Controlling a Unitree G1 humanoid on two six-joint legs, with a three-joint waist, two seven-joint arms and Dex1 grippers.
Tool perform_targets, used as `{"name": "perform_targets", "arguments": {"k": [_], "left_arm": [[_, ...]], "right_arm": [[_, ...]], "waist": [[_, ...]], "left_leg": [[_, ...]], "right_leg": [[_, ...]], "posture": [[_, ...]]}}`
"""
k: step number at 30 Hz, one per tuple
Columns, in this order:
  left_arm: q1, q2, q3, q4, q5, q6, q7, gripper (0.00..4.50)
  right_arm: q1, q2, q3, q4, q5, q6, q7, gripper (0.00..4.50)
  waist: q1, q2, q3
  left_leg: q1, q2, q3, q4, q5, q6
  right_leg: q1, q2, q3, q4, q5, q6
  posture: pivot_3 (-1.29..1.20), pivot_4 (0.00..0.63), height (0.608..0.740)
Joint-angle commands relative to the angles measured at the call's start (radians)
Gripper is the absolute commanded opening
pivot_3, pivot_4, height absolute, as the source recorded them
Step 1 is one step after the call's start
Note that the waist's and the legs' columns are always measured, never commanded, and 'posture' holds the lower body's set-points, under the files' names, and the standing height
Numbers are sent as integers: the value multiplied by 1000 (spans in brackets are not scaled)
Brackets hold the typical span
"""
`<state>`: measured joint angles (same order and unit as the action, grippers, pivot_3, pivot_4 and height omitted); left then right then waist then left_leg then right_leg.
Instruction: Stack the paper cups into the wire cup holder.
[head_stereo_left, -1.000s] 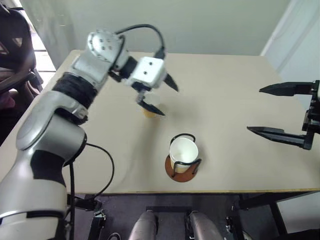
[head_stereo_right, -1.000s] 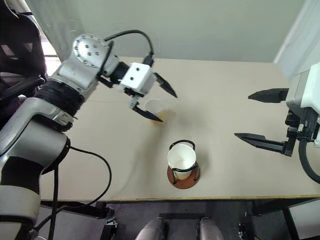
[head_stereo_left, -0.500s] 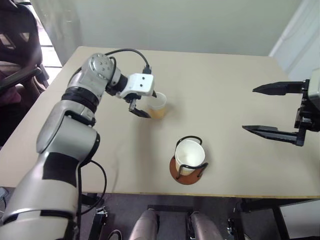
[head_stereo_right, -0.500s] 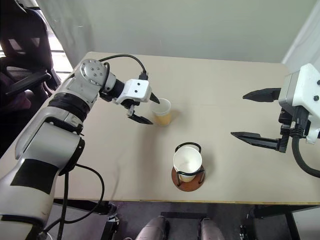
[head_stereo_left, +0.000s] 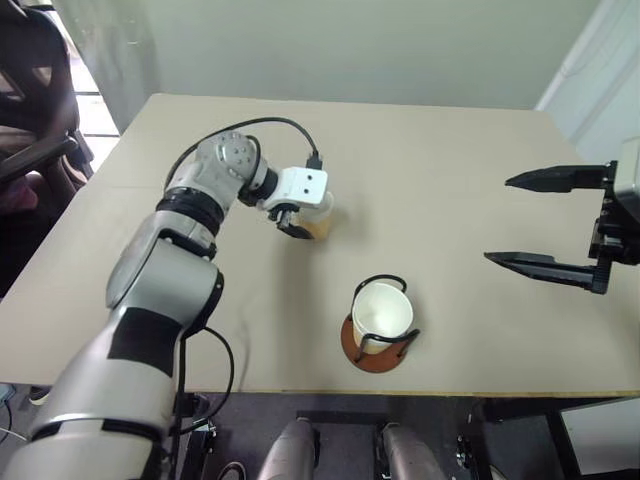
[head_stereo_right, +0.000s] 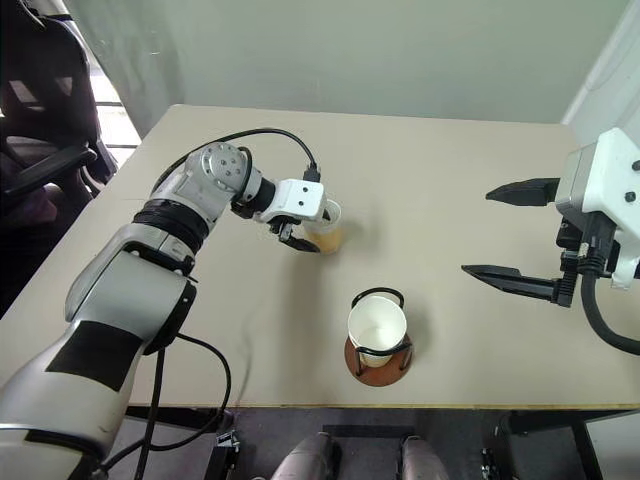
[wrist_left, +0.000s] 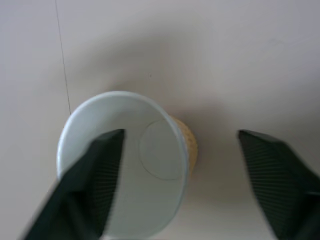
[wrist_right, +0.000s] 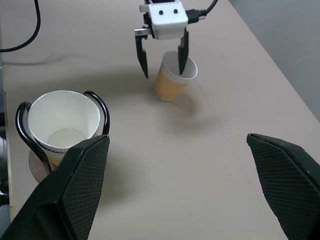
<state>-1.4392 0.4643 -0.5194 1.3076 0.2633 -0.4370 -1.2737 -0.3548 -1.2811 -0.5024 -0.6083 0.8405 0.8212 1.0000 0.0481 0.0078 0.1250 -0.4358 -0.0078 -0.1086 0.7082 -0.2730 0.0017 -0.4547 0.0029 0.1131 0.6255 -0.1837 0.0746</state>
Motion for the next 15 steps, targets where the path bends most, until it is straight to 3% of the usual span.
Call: {"name": "perform_targets", "arguments": {"k": [1,7,11,15], "left_arm": [[-6,-1,26,5,40,-2,49,2403],[-10,-4,56,7,58,-2,44,170],[-23,4,90,4,44,-2,5,50],[-56,19,154,-20,-15,-20,-157,50]], "right_arm": [[-8,-15,-56,-15,8,7,-15,4500],[-3,-11,-65,-23,7,17,-18,4500],[0,-9,-66,-22,2,13,-18,4500],[5,-11,-69,-19,-5,9,-13,4500]], "waist": [[-1,0,0],[-3,0,0],[-3,0,0],[-5,0,0]], "left_leg": [[0,0,1,0,0,1],[0,-4,6,6,-3,5],[0,-9,8,8,-4,9],[0,-14,10,9,-5,12]], "right_leg": [[0,-1,0,0,0,1],[0,-8,2,1,-1,7],[1,-11,0,1,-1,10],[1,-14,0,1,-2,13]], "posture": [[0,150,740],[0,150,740],[0,150,740],[0,150,740]]}}
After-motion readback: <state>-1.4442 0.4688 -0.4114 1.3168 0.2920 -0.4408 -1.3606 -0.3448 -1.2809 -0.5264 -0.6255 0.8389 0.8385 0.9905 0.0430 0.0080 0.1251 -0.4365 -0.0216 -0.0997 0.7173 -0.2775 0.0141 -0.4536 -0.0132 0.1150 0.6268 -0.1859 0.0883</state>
